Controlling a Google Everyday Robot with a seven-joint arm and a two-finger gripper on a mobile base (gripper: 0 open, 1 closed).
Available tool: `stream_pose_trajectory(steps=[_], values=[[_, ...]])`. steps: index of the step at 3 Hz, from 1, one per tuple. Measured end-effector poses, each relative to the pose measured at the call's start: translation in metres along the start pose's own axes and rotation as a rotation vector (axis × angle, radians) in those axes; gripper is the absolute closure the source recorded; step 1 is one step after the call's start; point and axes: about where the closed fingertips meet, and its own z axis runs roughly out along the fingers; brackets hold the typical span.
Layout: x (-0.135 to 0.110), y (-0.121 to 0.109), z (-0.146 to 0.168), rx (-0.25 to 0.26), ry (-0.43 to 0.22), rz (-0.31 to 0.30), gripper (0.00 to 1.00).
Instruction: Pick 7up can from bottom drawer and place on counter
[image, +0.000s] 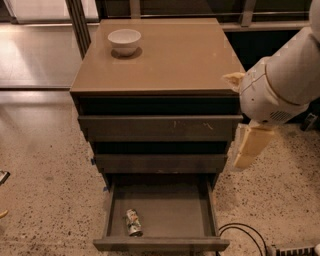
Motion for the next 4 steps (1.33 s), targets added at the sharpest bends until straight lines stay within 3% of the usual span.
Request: stream_pose_trajectory(steps=[1,3,4], values=[[-0.035,0.015,0.067,-0.011,-0.045,-0.196,0.00],[-0.087,0.053,0.225,-0.082,-0.049,-0.669,0.00],[-0.087,0.053,0.225,-0.082,-0.049,-0.669,0.00]])
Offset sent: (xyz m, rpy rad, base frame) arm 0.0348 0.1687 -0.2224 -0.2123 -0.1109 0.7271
